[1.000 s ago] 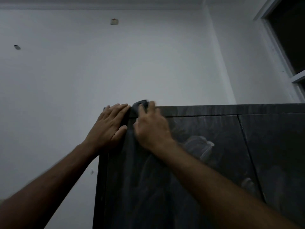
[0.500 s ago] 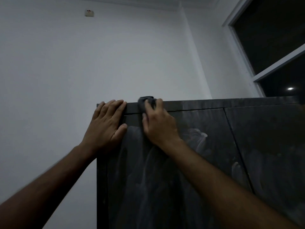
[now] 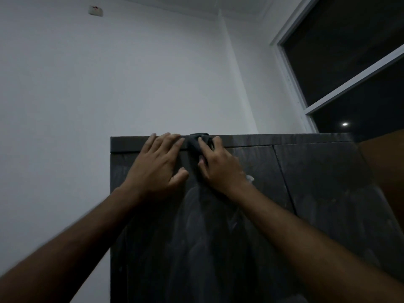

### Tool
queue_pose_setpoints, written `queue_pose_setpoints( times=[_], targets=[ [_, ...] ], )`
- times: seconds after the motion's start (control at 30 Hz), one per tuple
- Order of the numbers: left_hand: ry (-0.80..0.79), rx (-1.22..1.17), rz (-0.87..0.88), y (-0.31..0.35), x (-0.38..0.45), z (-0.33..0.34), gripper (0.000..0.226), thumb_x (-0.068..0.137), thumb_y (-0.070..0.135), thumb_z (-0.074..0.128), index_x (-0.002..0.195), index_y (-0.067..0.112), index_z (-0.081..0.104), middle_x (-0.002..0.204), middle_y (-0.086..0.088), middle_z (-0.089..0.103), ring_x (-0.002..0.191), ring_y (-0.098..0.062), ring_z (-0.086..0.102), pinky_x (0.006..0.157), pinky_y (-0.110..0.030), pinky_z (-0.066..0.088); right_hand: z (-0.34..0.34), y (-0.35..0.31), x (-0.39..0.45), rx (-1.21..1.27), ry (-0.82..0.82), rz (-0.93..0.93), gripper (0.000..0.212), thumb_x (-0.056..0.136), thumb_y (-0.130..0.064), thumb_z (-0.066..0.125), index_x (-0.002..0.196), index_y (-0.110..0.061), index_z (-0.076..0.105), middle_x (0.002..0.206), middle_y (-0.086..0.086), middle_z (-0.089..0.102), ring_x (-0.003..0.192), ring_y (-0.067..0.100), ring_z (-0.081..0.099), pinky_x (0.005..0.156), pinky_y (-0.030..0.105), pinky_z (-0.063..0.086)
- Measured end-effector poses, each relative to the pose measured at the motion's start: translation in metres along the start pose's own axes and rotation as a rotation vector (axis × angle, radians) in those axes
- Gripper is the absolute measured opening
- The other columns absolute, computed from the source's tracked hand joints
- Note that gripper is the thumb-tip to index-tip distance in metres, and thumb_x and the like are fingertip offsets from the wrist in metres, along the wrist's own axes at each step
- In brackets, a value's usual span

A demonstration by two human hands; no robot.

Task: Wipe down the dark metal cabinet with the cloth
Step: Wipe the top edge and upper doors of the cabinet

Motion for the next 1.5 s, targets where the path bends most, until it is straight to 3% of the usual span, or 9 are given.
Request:
queue_pose_setpoints(
  times=[0.2,0.43,0.63,0.83,1.03,1.1,1.23,1.43,1.5],
  targets=[
    [-0.026,-0.108,0.028,0.021,0.02,0.01,0.09,0.088,0.061,0.024,0.161,0.011,0.037,0.167,-0.01,0.035,0.156,-0.024,0.028,0.129,-0.033,0.003,-0.022,0.109,-0.007,-0.042,0.081,0.506,0.052,0.105,-0.032,0.041,0.153,-0.013,0.034,0.141,0.022,0.037,0.109,0.047,0.06,0.089,0.049,0.048],
    [-0.007,-0.113,-0.096,0.063,0.058,0.035,0.092,0.084,0.057,0.019,0.162,0.009,0.034,0.168,-0.011,0.032,0.16,-0.027,0.019,0.132,-0.037,-0.004,-0.009,0.088,-0.002,-0.019,0.008,0.027,0.057,0.102,-0.034,0.046,0.155,-0.017,0.034,0.141,0.018,0.038,0.105,0.041,0.062,0.079,0.048,0.054],
    [-0.012,0.014,-0.165,0.083,0.073,0.046,0.092,0.086,0.057,0.017,0.163,0.009,0.031,0.169,-0.011,0.03,0.16,-0.03,0.016,0.132,-0.046,-0.005,-0.025,0.172,-0.002,0.018,0.09,0.504,0.055,0.105,-0.031,0.041,0.156,-0.013,0.028,0.143,0.019,0.035,0.109,0.044,0.06,0.087,0.048,0.05],
    [-0.022,-0.037,-0.144,0.112,0.091,0.063,0.091,0.087,0.058,0.019,0.165,0.012,0.027,0.172,-0.01,0.024,0.161,-0.029,0.013,0.132,-0.044,-0.001,-0.01,0.128,-0.013,0.017,0.036,-0.032,0.056,0.102,-0.032,0.048,0.153,-0.013,0.036,0.137,0.019,0.041,0.101,0.037,0.063,0.072,0.046,0.056],
    [-0.004,0.005,-0.154,0.109,0.089,0.065,0.087,0.089,0.059,0.024,0.164,0.015,0.033,0.17,-0.011,0.028,0.16,-0.031,0.017,0.132,-0.043,0.002,-0.025,0.217,-0.014,0.022,0.093,0.406,0.056,0.105,-0.032,0.043,0.157,-0.015,0.029,0.145,0.019,0.036,0.11,0.04,0.062,0.083,0.044,0.05],
    [0.006,0.012,-0.204,0.118,0.093,0.067,0.088,0.088,0.06,0.024,0.162,0.013,0.034,0.168,-0.012,0.031,0.159,-0.033,0.019,0.132,-0.045,0.002,-0.022,0.196,-0.01,0.064,0.099,0.378,0.058,0.104,-0.031,0.045,0.156,-0.012,0.029,0.146,0.02,0.035,0.106,0.04,0.064,0.08,0.043,0.052],
    [0.051,0.039,-0.277,0.134,0.099,0.072,0.089,0.087,0.06,0.027,0.161,0.011,0.034,0.161,-0.016,0.036,0.155,-0.038,0.023,0.131,-0.051,0.004,-0.016,0.17,-0.02,0.038,0.031,-0.02,0.057,0.101,-0.034,0.049,0.153,-0.014,0.038,0.138,0.019,0.041,0.101,0.039,0.064,0.074,0.044,0.055],
    [0.074,0.052,-0.265,0.129,0.096,0.075,0.084,0.091,0.058,0.028,0.161,0.012,0.036,0.16,-0.015,0.036,0.155,-0.038,0.023,0.131,-0.051,0.007,-0.034,0.262,-0.018,0.072,0.08,0.419,0.054,0.106,-0.034,0.042,0.157,-0.018,0.031,0.147,0.021,0.035,0.111,0.043,0.06,0.087,0.048,0.05],
    [0.088,0.045,-0.285,0.133,0.099,0.075,0.084,0.09,0.058,0.03,0.159,0.011,0.039,0.158,-0.015,0.038,0.153,-0.039,0.025,0.131,-0.052,0.007,-0.034,0.255,-0.017,0.107,0.101,0.44,0.053,0.106,-0.034,0.041,0.156,-0.017,0.032,0.146,0.021,0.035,0.109,0.042,0.061,0.086,0.046,0.05]
  ],
)
Point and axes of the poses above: each hand's wrist, its own x-axis towards the middle knuckle, its own z-axis out of the palm, y = z × x, the point moved 2 cm from there along x, towards the middle knuckle
